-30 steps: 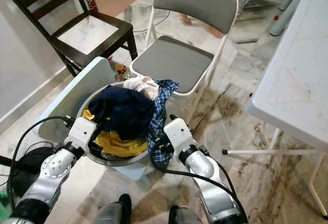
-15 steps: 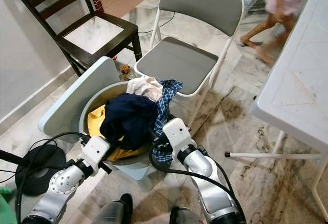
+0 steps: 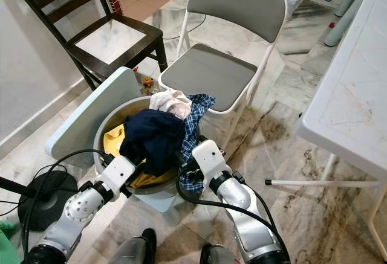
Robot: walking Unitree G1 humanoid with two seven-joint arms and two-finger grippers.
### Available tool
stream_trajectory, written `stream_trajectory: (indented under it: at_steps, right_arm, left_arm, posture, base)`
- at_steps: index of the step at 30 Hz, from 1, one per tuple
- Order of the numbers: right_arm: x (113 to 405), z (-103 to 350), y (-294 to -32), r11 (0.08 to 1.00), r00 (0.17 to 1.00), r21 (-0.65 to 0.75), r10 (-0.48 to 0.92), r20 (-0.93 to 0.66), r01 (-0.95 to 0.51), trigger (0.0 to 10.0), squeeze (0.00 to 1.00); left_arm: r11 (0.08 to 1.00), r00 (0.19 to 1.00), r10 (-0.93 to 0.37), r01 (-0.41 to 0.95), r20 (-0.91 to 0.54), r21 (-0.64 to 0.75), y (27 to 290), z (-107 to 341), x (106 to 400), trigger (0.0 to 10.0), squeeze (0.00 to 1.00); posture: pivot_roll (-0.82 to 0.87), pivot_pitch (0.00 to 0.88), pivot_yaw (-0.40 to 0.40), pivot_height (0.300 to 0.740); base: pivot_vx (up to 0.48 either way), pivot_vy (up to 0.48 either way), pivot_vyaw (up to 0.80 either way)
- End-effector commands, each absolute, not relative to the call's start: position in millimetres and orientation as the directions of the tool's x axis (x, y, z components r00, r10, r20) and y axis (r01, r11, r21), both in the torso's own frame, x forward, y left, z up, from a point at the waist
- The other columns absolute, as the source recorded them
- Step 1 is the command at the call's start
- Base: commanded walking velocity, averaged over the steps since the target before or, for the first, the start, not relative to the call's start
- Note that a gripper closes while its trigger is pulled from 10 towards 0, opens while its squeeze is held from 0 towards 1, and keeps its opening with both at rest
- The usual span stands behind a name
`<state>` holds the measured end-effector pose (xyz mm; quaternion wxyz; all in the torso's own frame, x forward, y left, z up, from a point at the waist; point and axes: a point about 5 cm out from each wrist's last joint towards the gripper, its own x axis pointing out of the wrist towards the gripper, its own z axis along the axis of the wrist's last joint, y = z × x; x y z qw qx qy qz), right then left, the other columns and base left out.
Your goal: Hang hanger
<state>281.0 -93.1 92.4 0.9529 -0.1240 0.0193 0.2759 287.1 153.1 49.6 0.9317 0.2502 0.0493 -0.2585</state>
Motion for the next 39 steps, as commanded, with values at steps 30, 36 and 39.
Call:
stream_trajectory:
  at_steps: [30, 36, 39]
  right_arm:
    - [280.7, 87.1, -93.1, 0.814, 0.845, -0.226, 0.521, -0.12, -0.535, 10.0, 0.0]
    - [279.9, 86.4, -92.8, 0.814, 0.844, -0.223, 0.523, -0.121, -0.537, 10.0, 0.0]
    - [279.6, 86.2, -92.2, 0.813, 0.842, -0.222, 0.525, -0.122, -0.539, 10.0, 0.0]
  left_arm:
    - [0.808, 0.92, -0.351, 0.393, -0.177, 0.439, 158.5, 54.6, 288.0, 10.0, 1.0]
    - [0.796, 0.939, -0.319, 0.339, -0.128, 0.502, 161.1, 61.6, 287.7, 10.0, 1.0]
    - [0.775, 0.939, -0.32, 0.334, -0.123, 0.537, 161.1, 64.2, 289.1, 10.0, 0.95]
  posture:
    - [0.06, 0.213, 0.031, 0.74]
    - [0.07, 0.216, 0.03, 0.74]
    - [0.07, 0.216, 0.028, 0.74]
  base:
    - [0.0, 0.0, 0.0]
    - [0.0, 0.0, 0.0]
    - [0.0, 0.0, 0.0]
